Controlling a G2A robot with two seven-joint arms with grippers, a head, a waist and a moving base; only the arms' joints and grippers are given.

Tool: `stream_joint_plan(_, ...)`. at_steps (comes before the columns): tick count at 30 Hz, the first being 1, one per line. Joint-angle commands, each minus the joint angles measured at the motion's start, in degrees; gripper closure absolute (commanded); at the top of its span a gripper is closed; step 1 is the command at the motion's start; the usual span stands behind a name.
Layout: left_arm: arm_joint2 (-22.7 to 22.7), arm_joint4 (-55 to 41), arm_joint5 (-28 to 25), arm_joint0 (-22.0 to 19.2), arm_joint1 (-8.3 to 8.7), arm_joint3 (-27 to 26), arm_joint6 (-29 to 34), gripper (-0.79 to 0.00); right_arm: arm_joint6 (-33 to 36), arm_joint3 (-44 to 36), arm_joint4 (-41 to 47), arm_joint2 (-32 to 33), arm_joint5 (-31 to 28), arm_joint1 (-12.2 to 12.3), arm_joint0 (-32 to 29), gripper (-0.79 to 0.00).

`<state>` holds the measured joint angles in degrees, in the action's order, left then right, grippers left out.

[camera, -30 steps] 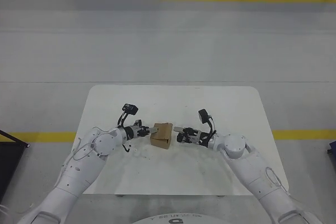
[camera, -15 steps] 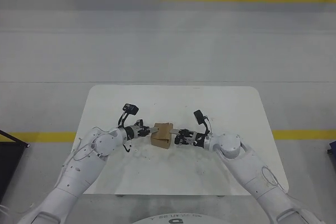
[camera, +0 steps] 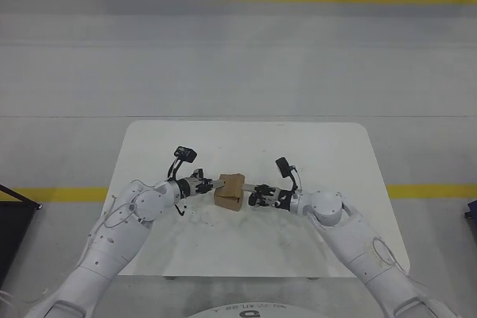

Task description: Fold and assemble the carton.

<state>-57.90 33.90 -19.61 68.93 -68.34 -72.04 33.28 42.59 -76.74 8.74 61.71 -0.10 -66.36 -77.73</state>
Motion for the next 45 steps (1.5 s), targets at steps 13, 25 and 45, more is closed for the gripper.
stream_joint_plan(13, 1.3, 0.7, 0.3, -0.5, -0.31, 0.5, -0.2, -0.662, -1.0, 0.9, -1.0, -2.0, 1.2, -0.5, 1.4, -0.505)
stream_joint_plan(25, 3.2, 1.5, 1.1, -1.9, -0.96, 2.0, -0.5, -0.631, -1.6, 1.7, -0.8, -1.4, 1.5, -0.4, 1.3, -0.505)
stream_joint_plan(45, 3.7, 1.6, 1.0, -2.6, -1.26, 3.3, -0.7, -0.637, -1.3, 0.7, -2.0, -1.9, 1.5, -0.3, 1.2, -0.526)
